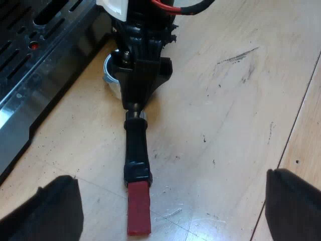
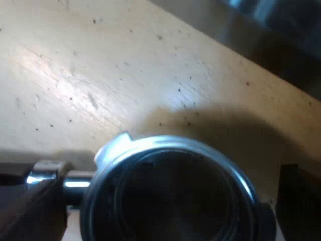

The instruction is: Put the handle in the coffee machine

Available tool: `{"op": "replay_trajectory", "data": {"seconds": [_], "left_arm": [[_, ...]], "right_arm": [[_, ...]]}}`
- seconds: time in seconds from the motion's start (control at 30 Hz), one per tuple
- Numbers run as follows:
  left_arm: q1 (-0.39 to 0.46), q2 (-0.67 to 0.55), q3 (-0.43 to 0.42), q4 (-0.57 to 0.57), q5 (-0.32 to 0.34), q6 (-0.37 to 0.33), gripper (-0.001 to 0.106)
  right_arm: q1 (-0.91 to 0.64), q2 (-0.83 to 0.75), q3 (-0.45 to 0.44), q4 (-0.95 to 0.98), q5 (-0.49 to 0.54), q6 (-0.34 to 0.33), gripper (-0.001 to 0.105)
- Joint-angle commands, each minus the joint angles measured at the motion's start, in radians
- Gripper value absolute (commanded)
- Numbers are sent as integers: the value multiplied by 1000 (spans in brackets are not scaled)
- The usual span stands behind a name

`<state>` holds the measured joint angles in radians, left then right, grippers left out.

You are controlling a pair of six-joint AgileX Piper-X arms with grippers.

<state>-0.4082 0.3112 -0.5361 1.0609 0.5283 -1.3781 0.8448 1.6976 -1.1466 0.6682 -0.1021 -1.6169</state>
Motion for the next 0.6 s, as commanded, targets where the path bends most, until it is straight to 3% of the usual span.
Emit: {"op": "replay_trajectory", "data": {"seconds": [0.03, 0.17, 0.23, 0.43, 0.5, 0.6], "left_arm": [[-1, 0, -3, -14, 8, -12, 75], [-1, 0, -3, -14, 8, -12, 75], [-1, 0, -3, -14, 8, -12, 75], [-1, 0, -3, -19, 8, -12, 75], [-1, 0, -3, -19, 8, -10, 75], [-1, 0, -3, -19, 8, -9, 75]], "right_arm": [[-4, 2, -5, 17, -8, -12, 85], [-4, 5, -5, 17, -8, -12, 85], [-4, 5, -5, 20, -8, -12, 79], [-4, 5, -5, 21, -8, -10, 26], [-4, 5, -5, 23, -8, -10, 2], [-4, 2, -5, 25, -8, -6, 0]]}}
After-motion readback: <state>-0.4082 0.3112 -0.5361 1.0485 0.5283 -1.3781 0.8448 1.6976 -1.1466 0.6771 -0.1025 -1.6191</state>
